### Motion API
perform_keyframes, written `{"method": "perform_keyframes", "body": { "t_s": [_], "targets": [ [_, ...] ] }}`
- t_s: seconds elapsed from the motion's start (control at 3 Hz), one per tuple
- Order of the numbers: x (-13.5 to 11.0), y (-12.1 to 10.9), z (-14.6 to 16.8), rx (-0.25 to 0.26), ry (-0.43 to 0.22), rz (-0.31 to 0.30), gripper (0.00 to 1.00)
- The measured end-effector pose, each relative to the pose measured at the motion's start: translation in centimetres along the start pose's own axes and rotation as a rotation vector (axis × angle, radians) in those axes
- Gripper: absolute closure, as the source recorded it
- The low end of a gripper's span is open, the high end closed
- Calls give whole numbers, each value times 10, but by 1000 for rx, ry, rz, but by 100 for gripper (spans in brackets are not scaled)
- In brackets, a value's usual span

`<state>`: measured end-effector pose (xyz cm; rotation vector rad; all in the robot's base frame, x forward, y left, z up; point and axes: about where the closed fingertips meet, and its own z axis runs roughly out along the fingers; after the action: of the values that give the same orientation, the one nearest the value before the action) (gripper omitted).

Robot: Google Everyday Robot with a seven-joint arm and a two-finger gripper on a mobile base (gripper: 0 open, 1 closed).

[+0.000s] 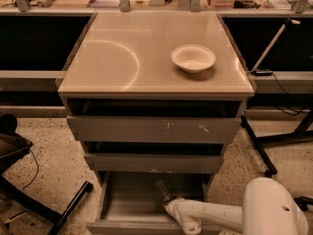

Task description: Pick water bottle from bottom drawer and place on counter

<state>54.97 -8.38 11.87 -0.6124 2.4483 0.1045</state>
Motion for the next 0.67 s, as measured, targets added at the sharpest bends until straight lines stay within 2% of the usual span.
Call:
{"method": "perform_keyframes", "body": {
  "t_s": [0.33,0.67],
  "targets": [
    [-8,-9,-21,60,-8,-35,85],
    [-46,-26,-82,171,-24,-114,100]
  ]
}}
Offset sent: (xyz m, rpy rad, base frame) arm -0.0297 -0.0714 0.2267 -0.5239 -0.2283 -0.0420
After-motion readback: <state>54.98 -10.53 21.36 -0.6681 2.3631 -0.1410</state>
